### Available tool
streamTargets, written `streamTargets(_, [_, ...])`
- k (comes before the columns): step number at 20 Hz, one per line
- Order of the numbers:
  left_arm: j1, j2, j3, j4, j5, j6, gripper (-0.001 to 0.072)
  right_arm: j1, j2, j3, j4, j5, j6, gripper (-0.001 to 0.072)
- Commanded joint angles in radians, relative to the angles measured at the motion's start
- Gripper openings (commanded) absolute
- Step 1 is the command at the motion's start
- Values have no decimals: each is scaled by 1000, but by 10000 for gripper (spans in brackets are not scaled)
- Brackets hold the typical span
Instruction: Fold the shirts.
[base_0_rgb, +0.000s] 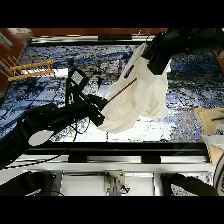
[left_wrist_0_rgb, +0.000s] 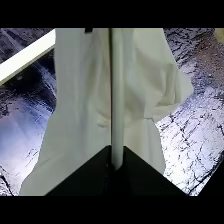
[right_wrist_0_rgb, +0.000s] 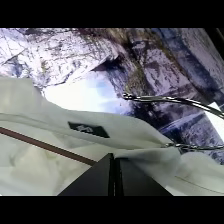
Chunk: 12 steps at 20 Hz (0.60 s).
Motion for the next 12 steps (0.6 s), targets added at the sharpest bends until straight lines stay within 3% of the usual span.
streamTargets(1, [0, 37, 1, 9, 32, -5, 50, 39, 58, 0, -66, 113, 178, 81])
streamTargets(4, [0, 57, 1, 9, 36, -6, 50, 39, 58, 0, -32, 125, 195, 112])
streamTargets(6, [0, 65, 1, 9, 36, -5, 50, 38, 58, 0, -79, 121, 220, 458])
streamTargets(11, [0, 65, 1, 9, 58, -5, 50, 26, 58, 0, -256, 113, 246, 480])
streamTargets(12, [0, 64, 1, 9, 60, -5, 50, 14, 58, 0, -253, 107, 256, 623])
